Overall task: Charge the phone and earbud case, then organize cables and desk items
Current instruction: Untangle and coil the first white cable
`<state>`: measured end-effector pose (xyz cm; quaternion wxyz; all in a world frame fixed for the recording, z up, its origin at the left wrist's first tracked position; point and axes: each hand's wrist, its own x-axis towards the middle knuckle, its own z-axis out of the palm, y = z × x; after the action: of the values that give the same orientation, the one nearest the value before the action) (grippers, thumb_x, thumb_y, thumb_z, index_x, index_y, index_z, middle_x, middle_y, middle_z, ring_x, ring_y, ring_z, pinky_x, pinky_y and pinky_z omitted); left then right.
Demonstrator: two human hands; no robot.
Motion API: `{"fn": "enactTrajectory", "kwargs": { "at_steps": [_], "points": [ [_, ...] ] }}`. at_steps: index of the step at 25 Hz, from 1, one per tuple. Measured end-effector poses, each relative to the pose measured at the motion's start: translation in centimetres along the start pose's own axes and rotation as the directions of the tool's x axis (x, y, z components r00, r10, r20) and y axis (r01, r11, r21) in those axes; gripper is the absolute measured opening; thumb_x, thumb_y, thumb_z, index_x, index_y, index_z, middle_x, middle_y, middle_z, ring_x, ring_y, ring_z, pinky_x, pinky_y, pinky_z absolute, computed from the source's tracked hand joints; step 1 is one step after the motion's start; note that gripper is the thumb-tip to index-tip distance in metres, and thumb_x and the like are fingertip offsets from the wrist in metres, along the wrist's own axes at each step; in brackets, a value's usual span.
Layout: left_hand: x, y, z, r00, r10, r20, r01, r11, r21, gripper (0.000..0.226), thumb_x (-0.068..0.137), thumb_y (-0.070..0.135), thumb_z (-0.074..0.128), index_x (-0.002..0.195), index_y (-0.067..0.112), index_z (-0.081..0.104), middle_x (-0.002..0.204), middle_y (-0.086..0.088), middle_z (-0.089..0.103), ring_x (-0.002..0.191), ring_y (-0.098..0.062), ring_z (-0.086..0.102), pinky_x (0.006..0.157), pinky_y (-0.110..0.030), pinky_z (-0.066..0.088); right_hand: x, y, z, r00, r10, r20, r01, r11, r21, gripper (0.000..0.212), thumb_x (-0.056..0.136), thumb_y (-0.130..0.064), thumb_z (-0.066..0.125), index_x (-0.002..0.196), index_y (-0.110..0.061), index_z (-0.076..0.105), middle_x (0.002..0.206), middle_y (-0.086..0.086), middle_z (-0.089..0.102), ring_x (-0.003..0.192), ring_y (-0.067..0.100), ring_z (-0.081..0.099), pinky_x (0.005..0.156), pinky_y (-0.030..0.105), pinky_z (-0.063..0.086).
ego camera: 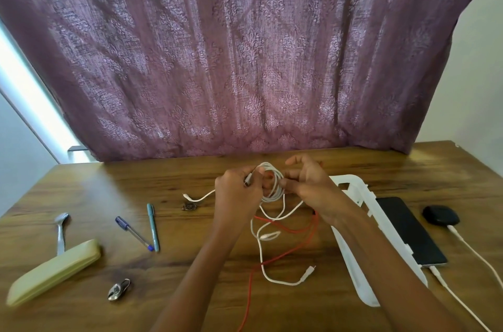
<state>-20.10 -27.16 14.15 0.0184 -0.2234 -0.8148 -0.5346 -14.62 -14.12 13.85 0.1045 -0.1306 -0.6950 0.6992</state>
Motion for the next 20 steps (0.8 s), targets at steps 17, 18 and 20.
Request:
{"fn": "enactTrajectory", "kwargs": {
  "at_steps": [17,18,20],
  "points": [
    [0.7,-1.3,-0.1,0.997,-0.018,0.079,0.024,0.997,-0.073,0.022,0.093,0.021,0.052,0.082,0.023,0.070,0.068,0.015,0.066,0.065,0.003,0.063,0.061,-0.012,0.048,0.5,4.1,-0.8,0.396,-0.815,0.424,0.506,-0.192,-0.841,0.016,0.091,-0.008,0.055,0.100,-0.001,0.066,0.090,0.010,0.066,0.083,0.021,0.058,0.073,0.028,0.051],
    [0.6,-1.4,0.0,0.997,-0.011,0.075,0.017,0.998,-0.067,0.021,0.093,0.020,0.052,0.086,0.020,0.071,0.068,0.014,0.066,0.064,0.001,0.063,0.060,-0.012,0.047,0.4,4.2,-0.6,0.422,-0.840,0.342,0.534,-0.074,-0.842,0.014,0.091,-0.009,0.055,0.097,-0.003,0.065,0.088,0.010,0.066,0.081,0.019,0.058,0.072,0.026,0.050],
    [0.4,-1.6,0.2,0.998,0.007,0.059,-0.004,0.999,-0.040,0.020,0.093,0.020,0.052,0.091,0.017,0.071,0.067,0.012,0.064,0.063,-0.002,0.060,0.058,-0.014,0.044,-0.1,3.4,0.5,0.569,-0.822,-0.014,0.559,0.399,-0.727,0.004,0.089,-0.011,0.056,0.089,-0.010,0.060,0.080,0.007,0.064,0.075,0.011,0.057,0.067,0.017,0.047]
  ]
}}
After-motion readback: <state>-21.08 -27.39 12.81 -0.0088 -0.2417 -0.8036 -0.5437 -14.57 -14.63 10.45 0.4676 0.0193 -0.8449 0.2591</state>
